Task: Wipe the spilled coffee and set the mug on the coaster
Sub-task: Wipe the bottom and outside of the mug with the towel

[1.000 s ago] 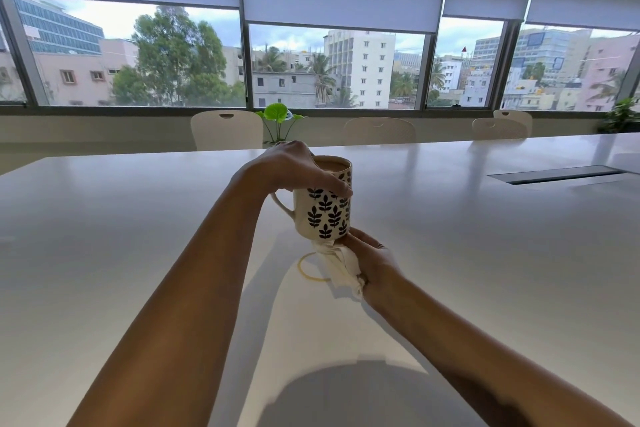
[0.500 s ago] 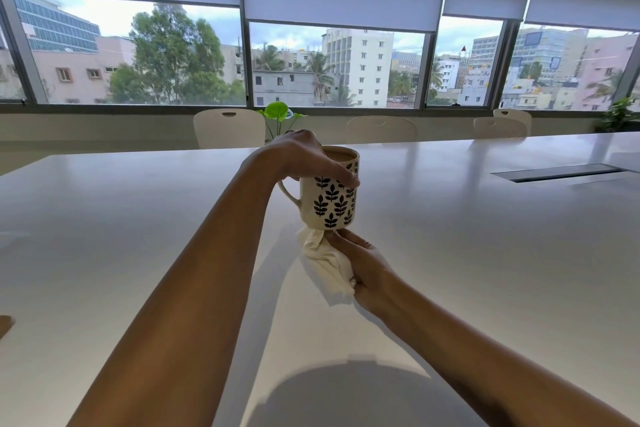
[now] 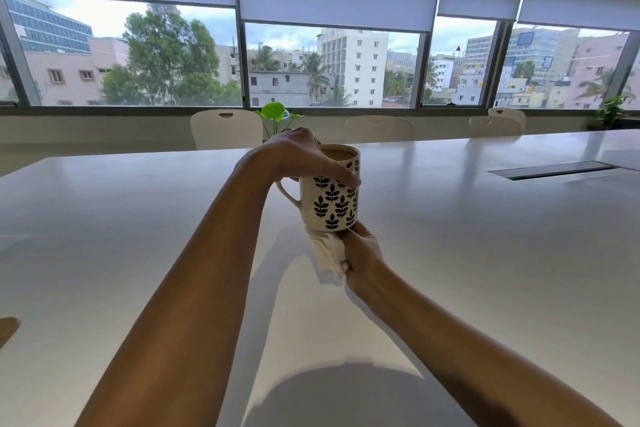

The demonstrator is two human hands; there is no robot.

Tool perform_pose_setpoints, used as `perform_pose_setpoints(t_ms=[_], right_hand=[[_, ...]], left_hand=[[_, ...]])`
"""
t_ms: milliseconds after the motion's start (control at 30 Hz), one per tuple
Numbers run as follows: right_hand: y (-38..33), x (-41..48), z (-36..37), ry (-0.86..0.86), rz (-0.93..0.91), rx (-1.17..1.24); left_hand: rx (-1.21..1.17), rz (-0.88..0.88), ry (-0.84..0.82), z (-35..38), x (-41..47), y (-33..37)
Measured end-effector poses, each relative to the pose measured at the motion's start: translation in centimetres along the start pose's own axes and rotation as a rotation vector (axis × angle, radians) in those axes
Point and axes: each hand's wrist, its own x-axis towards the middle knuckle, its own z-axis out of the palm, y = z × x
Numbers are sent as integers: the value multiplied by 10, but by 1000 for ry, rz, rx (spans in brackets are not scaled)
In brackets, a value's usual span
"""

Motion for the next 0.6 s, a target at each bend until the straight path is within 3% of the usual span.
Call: perform_pose_setpoints(t_ms=[400, 600], right_hand=[[-4, -6, 5, -149, 235, 27], [0, -10, -5, -224, 137, 167]], left_hand=[[-46, -1, -44, -2, -4, -9], [-36, -1, -58, -5, -5, -9]])
